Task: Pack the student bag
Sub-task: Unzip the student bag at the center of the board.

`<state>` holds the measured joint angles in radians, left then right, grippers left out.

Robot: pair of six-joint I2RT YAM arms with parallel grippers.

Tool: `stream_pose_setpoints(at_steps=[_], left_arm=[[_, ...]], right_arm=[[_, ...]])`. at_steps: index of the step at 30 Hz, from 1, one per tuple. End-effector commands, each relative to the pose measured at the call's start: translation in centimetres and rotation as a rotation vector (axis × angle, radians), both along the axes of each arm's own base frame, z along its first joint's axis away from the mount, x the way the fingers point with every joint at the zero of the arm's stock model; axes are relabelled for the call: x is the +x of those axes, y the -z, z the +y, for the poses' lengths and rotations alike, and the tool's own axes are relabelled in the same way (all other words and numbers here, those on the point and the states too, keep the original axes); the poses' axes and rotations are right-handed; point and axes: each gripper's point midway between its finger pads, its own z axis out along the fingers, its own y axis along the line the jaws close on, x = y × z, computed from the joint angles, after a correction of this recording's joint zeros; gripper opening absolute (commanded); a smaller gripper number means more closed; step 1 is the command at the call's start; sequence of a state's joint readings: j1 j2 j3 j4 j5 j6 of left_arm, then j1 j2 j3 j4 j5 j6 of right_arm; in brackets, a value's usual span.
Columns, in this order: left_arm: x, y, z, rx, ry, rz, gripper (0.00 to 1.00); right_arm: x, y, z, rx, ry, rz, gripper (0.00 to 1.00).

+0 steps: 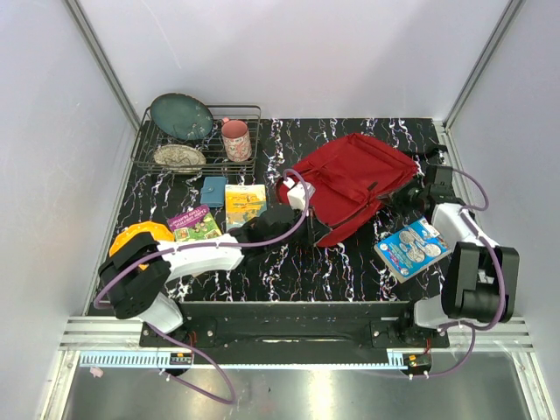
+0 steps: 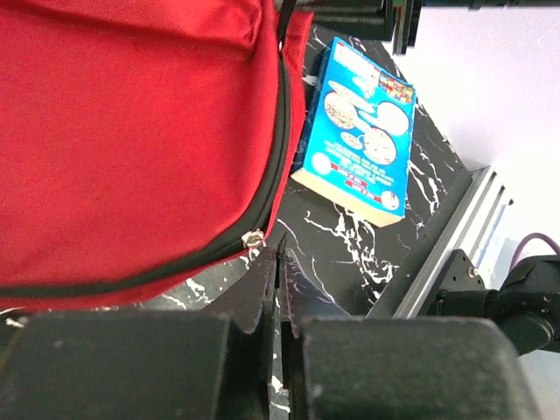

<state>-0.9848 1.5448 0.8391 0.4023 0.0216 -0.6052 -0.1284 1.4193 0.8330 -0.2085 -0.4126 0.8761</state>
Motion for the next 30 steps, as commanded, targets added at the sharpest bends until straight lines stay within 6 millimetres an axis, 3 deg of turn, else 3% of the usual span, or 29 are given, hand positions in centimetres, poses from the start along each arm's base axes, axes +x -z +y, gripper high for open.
stream_pose_setpoints(at_steps=[1,4,7,8,10,12,13,14,15,16,17,20,22,27,28,30], left_arm=[[-0.7,-1.9,0.9,0.007,0.008,-0.054,0.0],[-0.8,-1.4,1.5,0.028,0.006,-0.049,0.0],[-0.2,-1.0,2.0,0.039,-0.028,-0.051,0.0],[-0.1,-0.9,1.9,0.04,-0.031,-0.046,0.0],[-0.1,-1.2,1.6,0.027,-0.027,-0.034,0.0],[-0.2,-1.4,1.3,0.014,-0.021,-0.023,0.0],[-0.1,-1.6,1.0,0.006,-0.02,-0.026,0.0],[0.1,-1.4,0.8,0.006,-0.022,-0.023,0.0],[-0.2,-1.4,0.5,0.0,0.001,-0.016,0.0],[-0.1,-1.8,0.1,-0.008,0.006,-0.018,0.0],[-0.1,-1.4,-0.1,-0.002,0.012,-0.011,0.0],[0.0,-1.8,-0.8,-0.014,0.032,-0.01,0.0],[-0.1,-2.3,-1.2,-0.026,0.045,-0.017,0.0],[-0.2,-3.0,-1.7,-0.044,0.066,-0.027,0.0],[-0.2,-3.2,-1.8,-0.048,0.071,-0.028,0.0],[-0.3,-3.2,-1.9,-0.053,0.079,-0.027,0.0]], right_arm=[[5.3,-4.4,-4.7,-0.088,0.087,-0.195,0.0],[6.1,-3.8,-4.8,-0.074,0.047,-0.187,0.0],[6.2,-3.1,-3.8,0.004,0.01,-0.17,0.09],[6.2,-3.2,-3.4,0.014,-0.021,-0.189,0.25],[5.3,-3.6,-1.8,0.064,-0.117,-0.215,0.4],[3.9,-3.4,-2.2,0.024,-0.098,-0.172,0.57],[3.1,-3.0,-2.3,0.008,-0.085,-0.146,0.62],[2.2,-3.9,-2.4,-0.009,-0.071,-0.154,0.62],[1.7,-4.0,-2.8,-0.036,-0.045,-0.149,0.7],[0.8,-3.7,-2.9,-0.05,-0.031,-0.133,0.7],[-0.1,-4.8,-2.8,-0.055,-0.025,-0.154,0.71],[-2.7,-5.4,-0.8,0.018,-0.056,-0.172,0.72],[-4.7,-4.2,0.6,0.053,-0.087,-0.13,0.72],[-7.6,-3.7,4.0,0.104,-0.138,-0.124,0.72],[-8.3,-3.3,6.2,0.133,-0.177,-0.113,0.72],[-8.8,-2.4,7.9,0.145,-0.199,-0.09,0.72]])
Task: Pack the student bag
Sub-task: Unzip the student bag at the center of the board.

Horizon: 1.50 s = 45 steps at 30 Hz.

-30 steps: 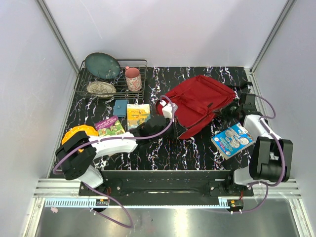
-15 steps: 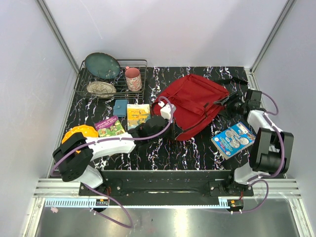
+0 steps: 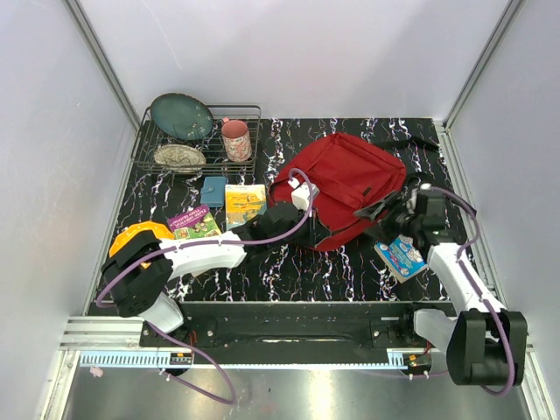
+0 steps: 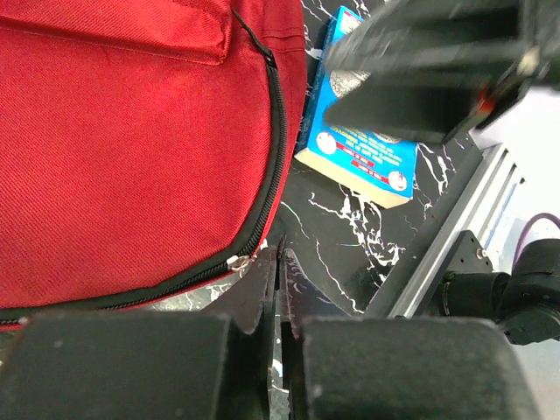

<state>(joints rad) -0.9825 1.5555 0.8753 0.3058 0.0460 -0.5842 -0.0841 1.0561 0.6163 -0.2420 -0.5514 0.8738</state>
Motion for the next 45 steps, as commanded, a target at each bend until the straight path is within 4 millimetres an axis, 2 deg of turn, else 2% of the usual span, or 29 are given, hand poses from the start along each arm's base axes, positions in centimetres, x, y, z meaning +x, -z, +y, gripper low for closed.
stream_pose_setpoints(at_steps=[1,4,7,8,12,13,15,16,19,20,21,22,23,24,25,27,28,29,31,32,35,37,39,41,42,43,45], left_arm=[[0.1,-4.2,-2.0,-0.118,0.052,-0.052,0.0],[-0.1,-4.0,-2.0,-0.119,0.056,-0.047,0.0],[-0.3,-4.2,-2.2,-0.145,0.061,-0.038,0.0],[-0.4,-4.3,-2.2,-0.152,0.068,-0.038,0.0],[-0.8,-4.3,-2.4,-0.167,0.089,-0.027,0.0],[-0.9,-4.1,-2.4,-0.165,0.092,-0.025,0.0],[-1.1,-3.8,-2.2,-0.161,0.092,-0.018,0.0],[-1.1,-3.9,-2.0,-0.164,0.09,-0.019,0.0],[-0.9,-3.2,-1.2,-0.132,0.058,-0.024,0.0],[-0.3,-2.0,-0.4,-0.067,0.02,-0.03,0.0],[0.0,-2.2,-0.3,-0.046,0.008,-0.038,0.0],[0.2,-2.0,0.1,-0.016,-0.006,-0.036,0.0],[0.3,-1.1,0.9,0.048,-0.02,-0.033,0.0],[0.3,-1.3,0.9,0.061,-0.016,-0.039,0.0],[0.6,-1.8,1.5,0.07,-0.044,-0.059,0.0],[1.0,-1.1,3.3,0.113,-0.101,-0.081,0.0],[1.2,-1.9,4.2,0.103,-0.13,-0.101,0.0],[1.6,-1.0,5.5,0.138,-0.173,-0.112,0.0],[2.2,-1.2,7.0,0.143,-0.219,-0.125,0.0],[2.3,-0.5,7.8,0.164,-0.23,-0.121,0.0],[2.9,-0.2,8.6,0.175,-0.247,-0.114,0.0],[3.0,-0.1,8.2,0.169,-0.236,-0.111,0.0],[2.8,0.0,7.4,0.161,-0.21,-0.101,0.0],[2.9,0.0,7.0,0.151,-0.201,-0.091,0.0],[2.8,0.3,6.8,0.153,-0.196,-0.084,0.0],[2.9,0.2,6.6,0.144,-0.193,-0.085,0.0],[2.7,0.5,6.3,0.136,-0.185,-0.073,0.0]], right_arm=[[-1.9,1.2,5.3,0.085,-0.078,0.047,0.72],[-1.8,2.1,6.5,0.131,-0.075,0.053,0.71],[-0.9,2.5,6.9,0.11,-0.085,0.057,0.71],[-0.7,3.2,7.0,0.101,-0.087,0.079,0.71],[0.4,3.3,7.4,0.121,-0.089,0.059,0.62],[0.8,3.0,7.5,0.122,-0.093,0.041,0.49],[1.2,3.0,7.5,0.11,-0.098,0.037,0.36],[1.5,2.8,7.4,0.089,-0.104,0.027,0.24],[2.5,2.3,6.4,0.021,-0.077,-0.005,0.07],[3.0,2.2,5.8,-0.019,-0.053,-0.023,0.0],[3.7,1.3,5.6,-0.044,-0.05,-0.052,0.0],[4.2,1.4,5.0,-0.096,-0.065,-0.082,0.0],[4.8,1.2,4.5,-0.124,-0.061,-0.1,0.0],[5.2,0.9,3.9,-0.139,-0.061,-0.096,0.0],[5.7,1.6,2.5,-0.163,-0.055,-0.081,0.0],[6.6,0.9,1.3,-0.161,-0.072,-0.094,0.0],[6.8,1.7,-0.7,-0.185,-0.05,-0.062,0.0],[6.9,1.8,-1.4,-0.194,-0.047,-0.057,0.0],[7.1,2.2,-2.9,-0.237,-0.034,-0.043,0.0],[7.3,2.2,-3.7,-0.256,-0.019,-0.043,0.0],[7.3,1.8,-3.3,-0.251,-0.06,-0.048,0.0],[6.9,0.9,-1.5,-0.16,-0.134,-0.078,0.0],[6.5,1.1,-0.9,-0.113,-0.144,-0.078,0.01],[5.8,1.8,-1.0,-0.119,-0.131,-0.053,0.09],[5.4,2.1,-1.0,-0.112,-0.126,-0.036,0.17],[4.9,1.8,-0.6,-0.091,-0.142,-0.043,0.4],[3.7,2.2,-0.1,-0.068,-0.163,-0.017,0.54]])
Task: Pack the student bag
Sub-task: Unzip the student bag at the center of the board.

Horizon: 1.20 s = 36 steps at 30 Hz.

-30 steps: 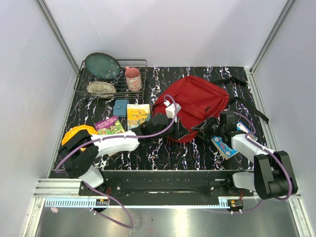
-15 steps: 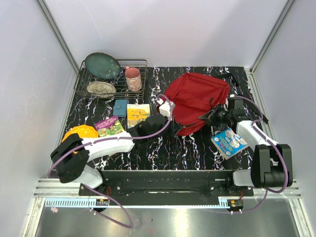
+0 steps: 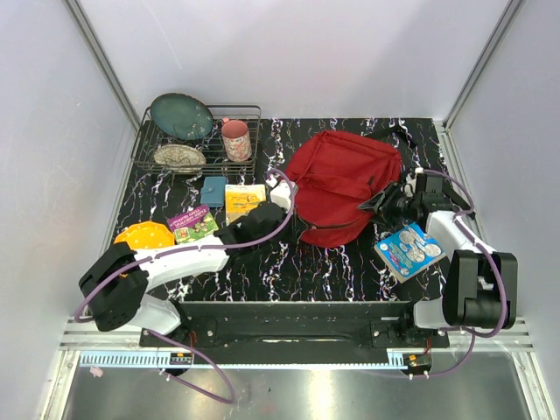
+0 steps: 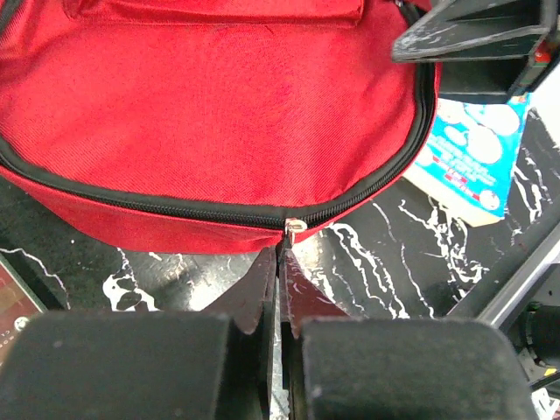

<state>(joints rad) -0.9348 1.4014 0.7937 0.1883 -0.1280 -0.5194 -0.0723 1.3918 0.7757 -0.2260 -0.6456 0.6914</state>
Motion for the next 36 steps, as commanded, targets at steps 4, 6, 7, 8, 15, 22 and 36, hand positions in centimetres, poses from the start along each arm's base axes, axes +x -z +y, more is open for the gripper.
stream_pose_setpoints(at_steps=[4,6,7,8,15,22,36], left_arm=[[0.5,0.2,-0.5,-0.008,0.014,0.001,0.0],[0.1,0.1,-1.1,-0.029,0.053,-0.008,0.0],[0.0,-0.5,-1.5,-0.06,0.063,-0.023,0.0],[-0.1,-0.6,-1.7,-0.073,0.073,-0.022,0.0],[-1.3,-1.1,-3.5,-0.094,0.181,-0.031,0.0],[-2.5,-1.4,-5.0,-0.136,0.256,-0.047,0.0],[-4.0,-1.5,-5.6,-0.136,0.299,-0.059,0.0]], right_arm=[[-2.3,-1.9,-0.5,0.01,0.033,-0.079,0.7],[-3.6,-0.9,-1.0,0.003,0.107,-0.02,0.77],[-4.0,-1.8,-0.9,0.017,0.123,-0.05,0.78],[-5.1,-1.0,-0.4,0.052,0.126,-0.024,0.78],[-7.9,-2.3,1.9,0.285,0.204,0.009,0.77],[-7.6,-2.2,3.4,0.315,0.223,0.023,0.75],[-4.4,-1.3,7.6,0.325,0.178,0.02,0.08]])
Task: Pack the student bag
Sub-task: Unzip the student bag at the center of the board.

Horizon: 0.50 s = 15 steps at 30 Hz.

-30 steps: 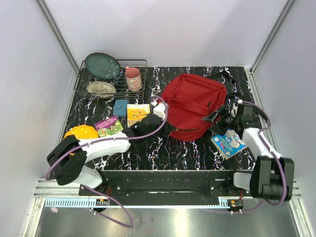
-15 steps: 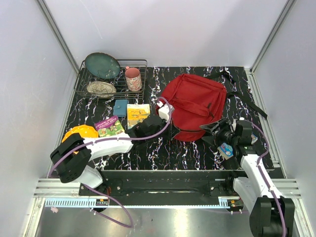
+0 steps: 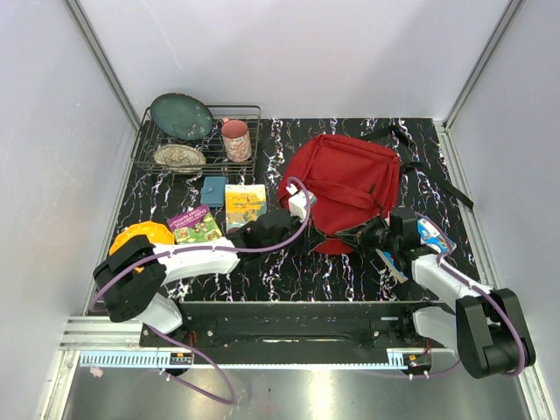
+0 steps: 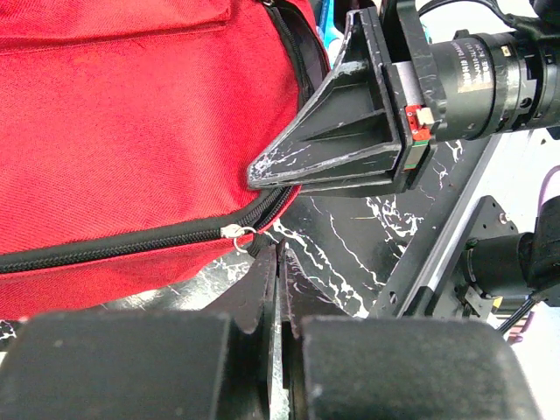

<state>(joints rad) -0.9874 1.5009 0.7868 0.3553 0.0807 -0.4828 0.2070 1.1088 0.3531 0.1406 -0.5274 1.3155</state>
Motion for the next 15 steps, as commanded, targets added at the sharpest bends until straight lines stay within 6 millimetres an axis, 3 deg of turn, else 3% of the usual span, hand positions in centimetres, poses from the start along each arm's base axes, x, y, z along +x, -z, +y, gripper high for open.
stream_pose_setpoints(at_steps=[1,5,9,10,15], left_arm=[[-0.2,-2.2,-0.6,-0.063,0.028,-0.057,0.0],[0.7,-1.7,1.2,-0.021,-0.061,-0.075,0.0],[2.9,-0.2,6.0,0.102,-0.267,-0.122,0.0],[3.5,-0.8,7.1,0.101,-0.312,-0.14,0.0],[6.2,0.3,11.5,0.131,-0.417,-0.112,0.0]], right_arm=[[3.1,-3.1,0.1,0.009,0.042,-0.138,0.0],[3.4,-2.6,-0.9,-0.111,0.035,-0.163,0.0],[3.8,-2.4,-3.2,-0.228,0.037,-0.191,0.0],[3.9,-2.6,-3.7,-0.258,0.023,-0.226,0.0],[2.9,-1.9,-5.9,-0.382,-0.031,-0.237,0.0]])
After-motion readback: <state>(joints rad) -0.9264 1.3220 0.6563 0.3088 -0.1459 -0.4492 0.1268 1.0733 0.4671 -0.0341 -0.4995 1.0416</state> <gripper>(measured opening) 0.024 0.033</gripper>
